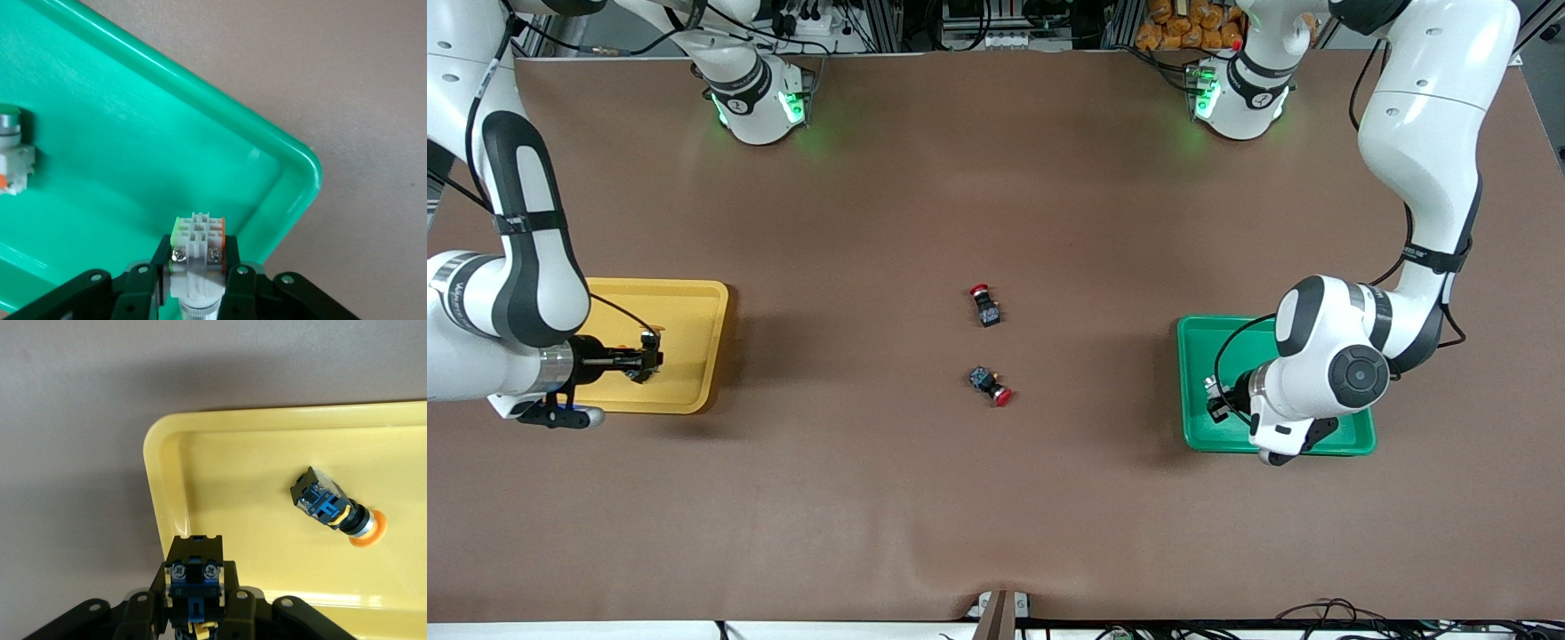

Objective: Place green and yellow buttons in trays
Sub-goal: 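Place the green button in the green tray while the right gripper places yellow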

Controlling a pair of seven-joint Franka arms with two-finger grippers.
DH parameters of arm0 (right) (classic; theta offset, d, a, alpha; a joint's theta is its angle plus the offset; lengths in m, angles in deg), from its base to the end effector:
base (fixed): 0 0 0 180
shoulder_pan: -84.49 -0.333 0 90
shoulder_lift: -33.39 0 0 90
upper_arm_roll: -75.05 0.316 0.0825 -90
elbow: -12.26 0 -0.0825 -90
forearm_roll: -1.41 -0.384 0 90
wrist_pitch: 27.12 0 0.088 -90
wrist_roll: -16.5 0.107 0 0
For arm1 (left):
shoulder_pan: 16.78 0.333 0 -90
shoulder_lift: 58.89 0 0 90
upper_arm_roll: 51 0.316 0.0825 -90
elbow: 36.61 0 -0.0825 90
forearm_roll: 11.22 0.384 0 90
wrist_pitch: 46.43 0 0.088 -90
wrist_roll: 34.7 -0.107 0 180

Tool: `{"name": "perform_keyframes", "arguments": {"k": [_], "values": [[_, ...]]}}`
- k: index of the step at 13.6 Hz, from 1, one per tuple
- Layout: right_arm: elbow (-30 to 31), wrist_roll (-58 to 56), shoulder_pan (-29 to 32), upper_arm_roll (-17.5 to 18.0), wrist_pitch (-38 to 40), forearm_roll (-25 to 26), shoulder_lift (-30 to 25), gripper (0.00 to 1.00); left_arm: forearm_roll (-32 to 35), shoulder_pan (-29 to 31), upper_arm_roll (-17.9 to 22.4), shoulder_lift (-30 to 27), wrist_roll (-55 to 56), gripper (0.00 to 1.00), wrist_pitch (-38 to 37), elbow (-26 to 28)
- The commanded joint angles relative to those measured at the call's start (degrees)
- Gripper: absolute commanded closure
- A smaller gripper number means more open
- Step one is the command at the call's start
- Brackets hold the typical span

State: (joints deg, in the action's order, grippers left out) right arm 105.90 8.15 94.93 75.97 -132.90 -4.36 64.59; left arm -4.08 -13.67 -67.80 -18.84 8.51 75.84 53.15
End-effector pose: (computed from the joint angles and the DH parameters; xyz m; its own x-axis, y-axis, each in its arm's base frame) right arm 0.6373 -0.0999 0.2795 0.9495 -0.0398 -0.3112 -0.0864 -0.9867 -0.1374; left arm 0.6775 -0.1311 0.2374 0.8702 0.4744 -0.1331 0.4784 -0.8782 -0.0028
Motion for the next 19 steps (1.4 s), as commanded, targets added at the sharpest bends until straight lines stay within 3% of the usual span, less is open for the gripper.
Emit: {"name": "perform_keyframes", "arguments": {"k": [1, 3, 4, 5, 6, 8, 11, 12, 16, 19], "values": [[2.15, -1.24, 0.81, 1.27, -0.65, 0.76, -2.11, 0.0, 2.7, 3.21, -0.43, -0.58, -2.68, 1.0, -0.1, 1.2], [2.15, -1.32, 0.81, 1.27, -0.65, 0.76, -2.11, 0.0, 2.7, 3.39, -0.52, -0.23, -2.77, 1.0, -0.01, 1.9], [2.15, -1.24, 0.55, 1.36, -0.65, 0.76, -2.28, 0.0, 2.7, 3.39, -0.43, -0.05, -2.86, 0.76, -0.01, 1.9], [2.24, -1.23, 0.11, 1.36, -0.65, 0.76, -2.98, 0.0, 2.7, 3.39, -0.43, 0.12, -2.86, 0.3, -0.01, 1.9], [2.68, -1.32, -0.59, 1.27, -0.65, 1.2, -3.77, 0.0, 2.7, 3.48, -0.52, -0.14, -2.77, 0.0, -0.01, 1.9], [7.57, -1.23, -1.56, 1.36, -4.66, 2.78, -7.36, 0.0, 2.61, 3.39, -0.52, -1.88, -2.6, 0.0, -0.97, 1.99], [21.54, -1.15, -3.93, 1.36, -17.59, 4.19, -16.32, 0.0, 2.61, 3.21, -1.48, -7.41, -2.6, 0.0, -6.76, 1.38], [22.19, -0.97, -4.37, 1.36, -17.35, 4.19, -17.91, 0.0, 2.61, 3.21, -2.27, -9.44, -2.42, 0.0, -7.82, 1.29], [18.34, -0.71, -4.46, 1.71, -10.61, 4.19, -22.22, 0.0, 2.61, 3.04, -5.0, -15.77, -4.7, 0.0, -10.2, 0.85], [7.64, 1.56, -4.63, 1.98, 5.18, 4.28, -23.73, 0.0, 2.7, 2.6, -5.0, -15.61, -9.35, 0.0, -10.55, -1.34]]}}
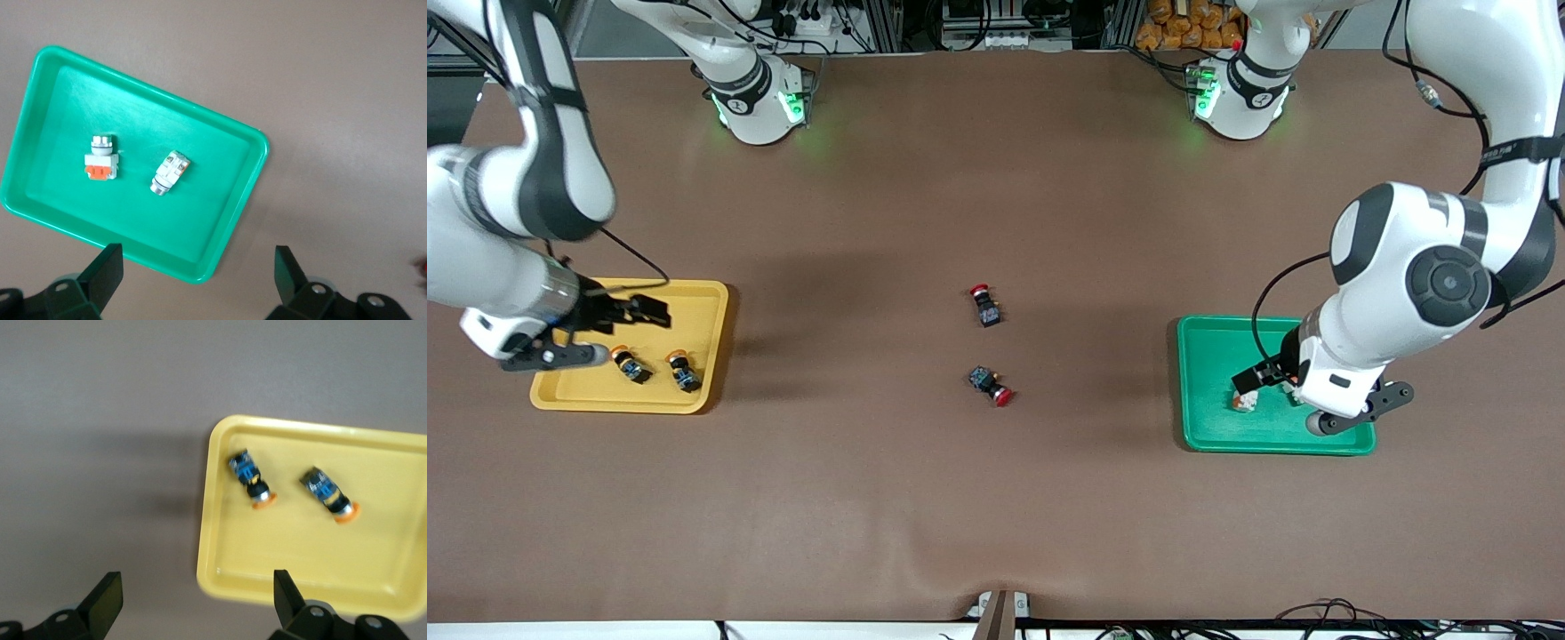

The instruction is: Place green and yellow buttons in trays

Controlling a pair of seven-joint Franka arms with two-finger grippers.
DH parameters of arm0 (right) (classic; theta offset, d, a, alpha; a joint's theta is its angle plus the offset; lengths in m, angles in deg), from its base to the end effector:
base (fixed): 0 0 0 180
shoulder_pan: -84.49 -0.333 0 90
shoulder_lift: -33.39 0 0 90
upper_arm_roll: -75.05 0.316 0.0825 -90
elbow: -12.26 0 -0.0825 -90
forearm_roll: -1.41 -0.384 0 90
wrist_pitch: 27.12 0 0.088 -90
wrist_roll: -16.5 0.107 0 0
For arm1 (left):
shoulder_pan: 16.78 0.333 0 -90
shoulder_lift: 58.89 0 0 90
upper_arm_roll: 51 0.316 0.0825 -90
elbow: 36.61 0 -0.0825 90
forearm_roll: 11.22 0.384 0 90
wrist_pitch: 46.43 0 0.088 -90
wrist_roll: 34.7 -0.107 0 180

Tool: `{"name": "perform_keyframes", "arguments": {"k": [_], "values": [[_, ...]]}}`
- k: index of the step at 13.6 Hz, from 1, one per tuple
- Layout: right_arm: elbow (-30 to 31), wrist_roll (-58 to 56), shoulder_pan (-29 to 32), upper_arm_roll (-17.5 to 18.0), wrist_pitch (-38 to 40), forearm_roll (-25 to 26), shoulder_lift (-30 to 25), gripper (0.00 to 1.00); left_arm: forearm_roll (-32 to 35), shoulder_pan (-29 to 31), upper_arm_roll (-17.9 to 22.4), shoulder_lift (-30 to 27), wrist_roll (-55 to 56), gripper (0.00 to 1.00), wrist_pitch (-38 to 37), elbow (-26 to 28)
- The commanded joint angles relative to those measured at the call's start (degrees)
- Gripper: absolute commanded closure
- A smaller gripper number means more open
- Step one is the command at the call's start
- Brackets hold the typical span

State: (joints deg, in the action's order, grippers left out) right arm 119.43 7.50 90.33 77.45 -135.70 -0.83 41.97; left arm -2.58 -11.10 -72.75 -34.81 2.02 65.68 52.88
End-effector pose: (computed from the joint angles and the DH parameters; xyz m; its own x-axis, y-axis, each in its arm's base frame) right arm 0.5835 -0.0330 0.4236 0.9895 0.0851 -0.1170 0.0784 -0.9951 -0.0605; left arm 0.6574 -0.1444 0.4170 0.9446 0.3282 -0.0023 0.3282 -0.9445 0.0130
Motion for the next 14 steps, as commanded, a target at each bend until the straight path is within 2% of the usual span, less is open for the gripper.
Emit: {"name": "perform_keyframes", "arguments": {"k": [1, 3, 5, 8, 11, 14], "values": [[-9.75, 5.1, -1.52, 0.5, 12.39, 0.75, -1.11, 0.0, 1.29, 0.11, -0.05, 0.36, -4.1, 0.0, -0.39, -1.25], [-17.14, 10.2, -4.51, 0.49, 21.09, 1.88, -1.11, 0.0, 1.56, 0.11, 0.03, 0.09, -8.83, 0.0, -0.83, -1.69], [-21.03, 12.76, -6.97, 0.41, 26.82, 4.34, -1.37, 0.0, 1.64, 0.2, 0.03, 0.09, -12.1, 0.0, -3.71, -4.4], [-21.3, 12.69, -6.81, 0.23, 25.71, 4.26, -5.32, 0.0, 1.56, 0.55, -0.14, -0.26, -16.67, 0.0, -8.11, -7.4], [-24.8, 13.21, -6.28, -0.21, 25.87, 3.64, -4.98, 0.0, 1.29, 0.82, -0.06, -2.88, -19.75, 0.0, -11.46, -7.67], [-25.96, 14.27, -2.77, -0.21, 26.14, 3.21, -5.33, 0.0, 0.85, 0.9, -0.06, -5.78, -19.84, 0.0, -15.23, -7.76]]}}
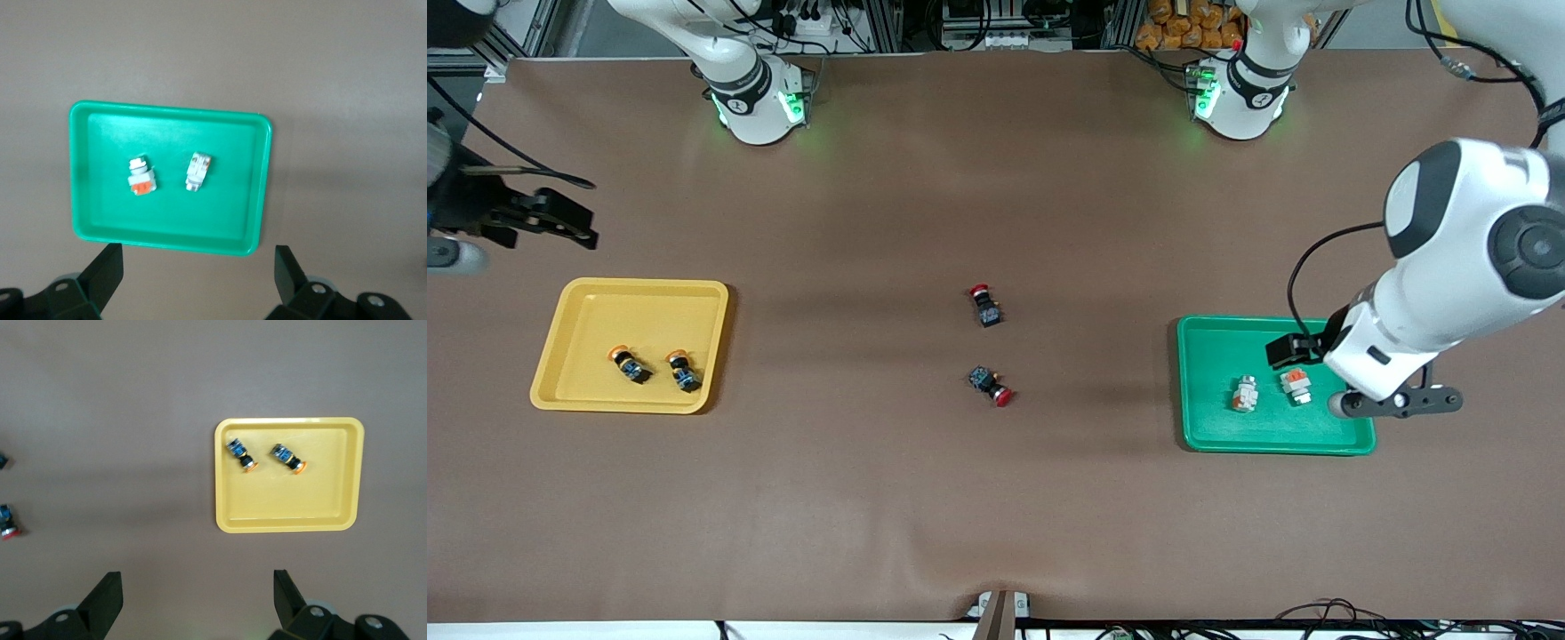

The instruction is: Place green and yellow buttons in trays

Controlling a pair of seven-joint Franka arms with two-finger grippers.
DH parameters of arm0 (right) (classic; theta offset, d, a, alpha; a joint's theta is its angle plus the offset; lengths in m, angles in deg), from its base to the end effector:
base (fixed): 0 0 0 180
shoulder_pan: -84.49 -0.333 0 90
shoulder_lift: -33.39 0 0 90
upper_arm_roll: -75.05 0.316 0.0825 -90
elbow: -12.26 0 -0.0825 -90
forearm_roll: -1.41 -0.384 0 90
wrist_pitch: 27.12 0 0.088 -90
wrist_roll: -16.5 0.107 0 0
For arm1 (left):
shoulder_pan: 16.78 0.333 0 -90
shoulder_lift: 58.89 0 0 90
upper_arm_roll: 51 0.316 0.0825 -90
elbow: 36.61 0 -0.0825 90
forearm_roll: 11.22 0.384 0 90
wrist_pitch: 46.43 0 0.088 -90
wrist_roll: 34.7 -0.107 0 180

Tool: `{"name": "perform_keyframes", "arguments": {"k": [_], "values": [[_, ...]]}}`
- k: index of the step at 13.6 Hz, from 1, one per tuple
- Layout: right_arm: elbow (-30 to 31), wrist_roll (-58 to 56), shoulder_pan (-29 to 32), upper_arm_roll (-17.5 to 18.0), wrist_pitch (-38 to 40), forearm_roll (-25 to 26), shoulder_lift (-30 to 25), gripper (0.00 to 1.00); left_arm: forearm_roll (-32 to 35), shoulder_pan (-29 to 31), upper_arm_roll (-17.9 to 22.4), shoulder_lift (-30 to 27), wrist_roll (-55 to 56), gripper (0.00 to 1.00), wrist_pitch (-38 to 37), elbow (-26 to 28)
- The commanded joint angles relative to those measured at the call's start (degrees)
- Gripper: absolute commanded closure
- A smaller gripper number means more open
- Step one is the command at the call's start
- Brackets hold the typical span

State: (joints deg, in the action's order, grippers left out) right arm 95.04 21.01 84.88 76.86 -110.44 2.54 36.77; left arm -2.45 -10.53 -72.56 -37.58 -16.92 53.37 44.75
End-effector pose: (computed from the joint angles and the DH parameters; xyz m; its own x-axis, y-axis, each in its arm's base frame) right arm 0.5611 0.0110 0.6404 0.9973 -0.0562 -0.0479 -0.0552 -0.9982 0.0217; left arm 0.6525 -0.1252 0.4960 0.9991 0.0372 -0.0183 0.0368 -0.9991 -0.0229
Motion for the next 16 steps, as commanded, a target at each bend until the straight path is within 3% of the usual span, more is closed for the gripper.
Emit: {"name": "perform_keyframes", "arguments": {"k": [1, 4, 7, 10, 14, 16], "values": [[-1.66, 0.32, 3.04, 0.39, 0.79, -0.16, -0.04, 0.0, 0.54, 0.43, -0.06, -4.42, -1.33, 0.0, -3.98, 0.37], [-2.53, 1.11, 0.94, 1.35, 0.97, 0.98, -0.04, 0.0, -0.42, 2.61, -0.06, -8.29, -6.95, 0.0, -6.97, 0.46], [-2.19, 0.85, 0.49, 0.83, 3.07, 0.28, -1.53, 0.0, -6.74, 6.49, -0.24, -11.71, -10.12, 0.0, -8.38, 0.46], [-1.04, 0.58, 1.81, 0.56, 2.99, 0.1, -2.5, 0.0, -6.93, 4.05, 2.83, -15.67, -11.45, 0.0, -11.46, 1.33], [-0.78, -0.47, 3.31, 0.65, 2.99, 0.01, -2.77, 0.0, -8.07, -7.01, 15.54, -19.54, -11.53, 0.0, -14.37, 2.91], [-0.87, -0.48, 3.39, 0.21, 2.99, -2.7, -2.77, 0.0, -8.07, -10.46, 19.35, -20.51, -11.53, 0.0, -15.41, 3.18]]}}
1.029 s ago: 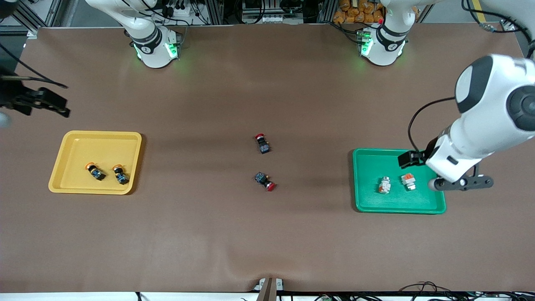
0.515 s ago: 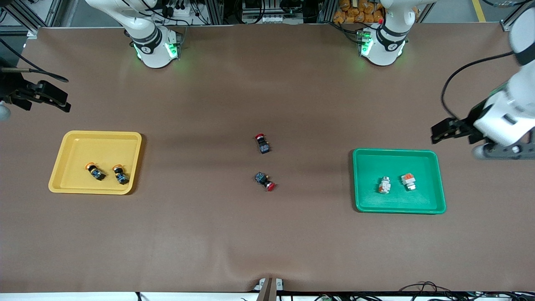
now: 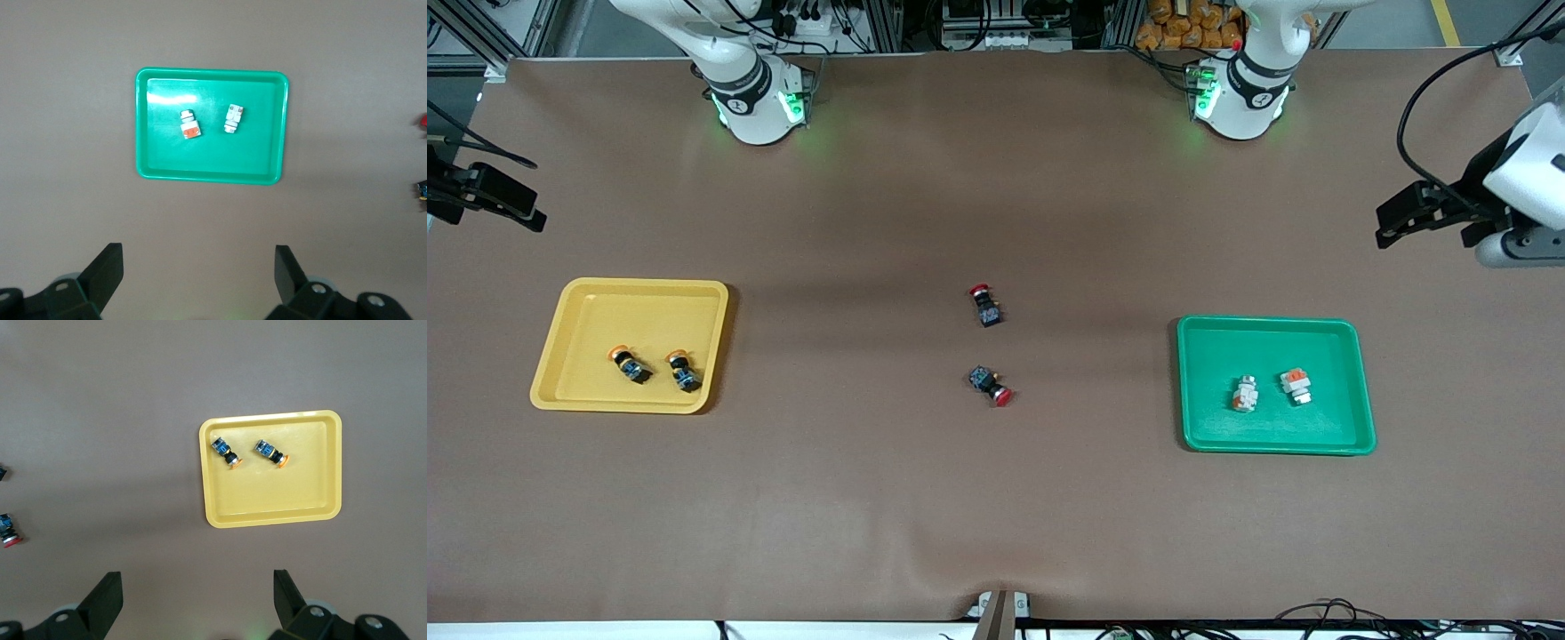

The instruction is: Place green and yellow buttons in trays

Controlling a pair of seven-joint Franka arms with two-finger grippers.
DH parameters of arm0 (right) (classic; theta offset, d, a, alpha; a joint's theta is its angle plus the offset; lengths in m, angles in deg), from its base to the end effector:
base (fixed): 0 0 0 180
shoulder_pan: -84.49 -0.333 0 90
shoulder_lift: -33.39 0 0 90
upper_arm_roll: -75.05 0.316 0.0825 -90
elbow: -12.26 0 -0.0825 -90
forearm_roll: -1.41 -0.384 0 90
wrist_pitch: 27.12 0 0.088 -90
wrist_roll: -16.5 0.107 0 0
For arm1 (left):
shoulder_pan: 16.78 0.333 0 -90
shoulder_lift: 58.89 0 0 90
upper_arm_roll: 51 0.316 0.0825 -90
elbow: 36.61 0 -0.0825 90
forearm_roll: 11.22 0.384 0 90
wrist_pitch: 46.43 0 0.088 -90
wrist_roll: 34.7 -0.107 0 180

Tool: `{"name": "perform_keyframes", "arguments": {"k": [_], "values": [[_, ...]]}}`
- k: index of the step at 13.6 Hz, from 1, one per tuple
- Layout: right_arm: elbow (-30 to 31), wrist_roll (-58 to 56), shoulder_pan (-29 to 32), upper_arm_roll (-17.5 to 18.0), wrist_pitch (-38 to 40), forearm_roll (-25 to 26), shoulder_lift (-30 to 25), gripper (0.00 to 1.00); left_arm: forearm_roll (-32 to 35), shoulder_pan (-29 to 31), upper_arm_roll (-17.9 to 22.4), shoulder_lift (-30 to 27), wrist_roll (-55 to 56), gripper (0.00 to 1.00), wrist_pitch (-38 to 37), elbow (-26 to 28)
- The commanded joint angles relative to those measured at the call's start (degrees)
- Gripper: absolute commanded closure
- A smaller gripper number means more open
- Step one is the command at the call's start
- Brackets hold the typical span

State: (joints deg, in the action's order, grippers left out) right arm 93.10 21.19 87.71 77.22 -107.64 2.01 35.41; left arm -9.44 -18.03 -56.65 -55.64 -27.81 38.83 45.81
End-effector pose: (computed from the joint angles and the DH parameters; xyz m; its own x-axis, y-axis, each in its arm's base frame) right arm 0.5478 -0.0118 0.6650 0.9940 -0.1017 -0.0399 -0.1013 -0.9948 0.0124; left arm 0.5607 -0.0624 0.6476 1.0000 0.0025 -0.0038 0.0024 -0.9997 -0.0260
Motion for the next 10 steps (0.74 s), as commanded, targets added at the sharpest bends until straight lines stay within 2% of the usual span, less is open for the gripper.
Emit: {"name": "perform_keyframes", "arguments": {"k": [1, 4, 10], "values": [[1.07, -0.73, 0.39, -1.19, 0.19, -2.62, -1.41, 0.0, -1.08, -4.1, 4.58, -3.24, -0.65, 0.0, -1.41, 2.57], [1.07, -0.82, -0.05, -1.82, 0.28, -2.62, -1.41, 0.0, -1.08, -7.54, 8.37, -6.31, -0.82, 0.0, -1.41, 5.98], [0.54, -0.82, 0.21, -1.56, -0.16, -1.92, -1.23, 0.0, -1.08, -7.63, 8.81, -10.53, -0.82, 0.0, -1.41, 11.18]]}}
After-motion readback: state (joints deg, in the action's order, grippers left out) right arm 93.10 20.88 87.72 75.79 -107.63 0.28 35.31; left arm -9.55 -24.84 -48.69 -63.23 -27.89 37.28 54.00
